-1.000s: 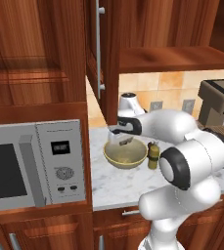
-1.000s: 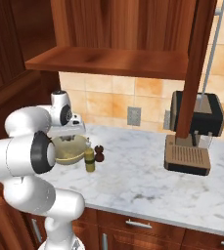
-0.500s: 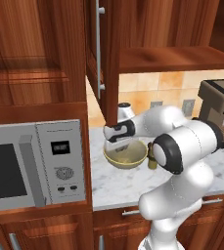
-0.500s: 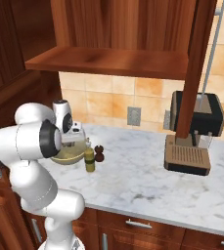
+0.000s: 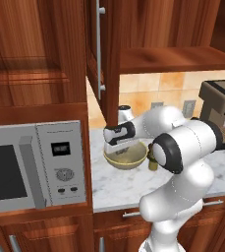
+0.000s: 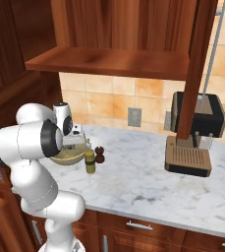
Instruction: Retrieve the bottle and the shaker from the cabinet and place them next to the mixing bowl on the counter. Then add garlic from the fridge to the mixing bowl.
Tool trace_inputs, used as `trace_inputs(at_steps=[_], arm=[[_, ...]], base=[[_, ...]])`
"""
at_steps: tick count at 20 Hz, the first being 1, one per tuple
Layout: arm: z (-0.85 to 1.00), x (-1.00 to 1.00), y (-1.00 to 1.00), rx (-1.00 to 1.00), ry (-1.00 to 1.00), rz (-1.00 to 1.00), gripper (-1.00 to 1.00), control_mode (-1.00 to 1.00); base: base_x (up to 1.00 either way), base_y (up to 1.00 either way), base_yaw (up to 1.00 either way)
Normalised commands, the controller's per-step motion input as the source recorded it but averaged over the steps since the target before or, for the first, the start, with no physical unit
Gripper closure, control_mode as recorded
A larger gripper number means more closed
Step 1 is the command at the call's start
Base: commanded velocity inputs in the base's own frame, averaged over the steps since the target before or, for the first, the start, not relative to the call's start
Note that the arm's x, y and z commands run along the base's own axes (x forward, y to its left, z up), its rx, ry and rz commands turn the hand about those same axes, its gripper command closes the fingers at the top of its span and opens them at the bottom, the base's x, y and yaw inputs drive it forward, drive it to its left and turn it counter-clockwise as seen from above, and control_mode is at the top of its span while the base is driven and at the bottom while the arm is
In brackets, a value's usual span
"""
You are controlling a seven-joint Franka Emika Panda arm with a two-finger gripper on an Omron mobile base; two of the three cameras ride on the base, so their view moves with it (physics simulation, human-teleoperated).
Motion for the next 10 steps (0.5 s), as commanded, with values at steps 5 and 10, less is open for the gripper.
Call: trace_inputs(at_steps=[5,10], arm=[[0.03,-0.27,-0.06,0.0,0.0,-0.04,-1.0,-1.0],[0.27,-0.42,-0.3,0.01,-0.03,-0.1,-1.0,-1.0]], base=[[0.0,0.0,0.0],[0.0,0.0,0.0]])
